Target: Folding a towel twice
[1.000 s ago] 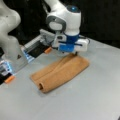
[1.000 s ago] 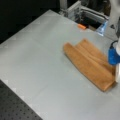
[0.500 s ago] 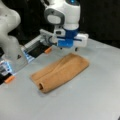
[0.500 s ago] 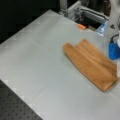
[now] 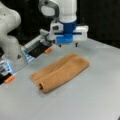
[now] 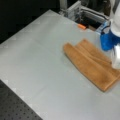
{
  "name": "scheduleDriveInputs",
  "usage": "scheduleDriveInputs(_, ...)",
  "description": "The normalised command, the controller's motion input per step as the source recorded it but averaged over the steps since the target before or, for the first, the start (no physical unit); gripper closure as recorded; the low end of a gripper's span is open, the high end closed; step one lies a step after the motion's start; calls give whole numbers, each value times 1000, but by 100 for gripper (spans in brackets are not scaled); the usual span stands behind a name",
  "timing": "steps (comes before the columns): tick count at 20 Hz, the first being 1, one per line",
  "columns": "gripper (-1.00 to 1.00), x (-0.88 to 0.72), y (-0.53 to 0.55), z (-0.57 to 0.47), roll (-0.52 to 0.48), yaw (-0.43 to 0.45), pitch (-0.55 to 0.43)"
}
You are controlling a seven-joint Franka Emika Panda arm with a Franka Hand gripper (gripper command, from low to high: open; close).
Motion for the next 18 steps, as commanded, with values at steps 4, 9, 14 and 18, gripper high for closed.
scheduleDriveInputs(4,-100,776,224,58,-154,117,259)
scheduleDriveInputs(9,-100,783,214,-18,-216,80,282)
scheduleDriveInputs(14,-100,531,194,24,-274,27,301)
scheduleDriveInputs(18,-100,355,180,8,-310,68,337)
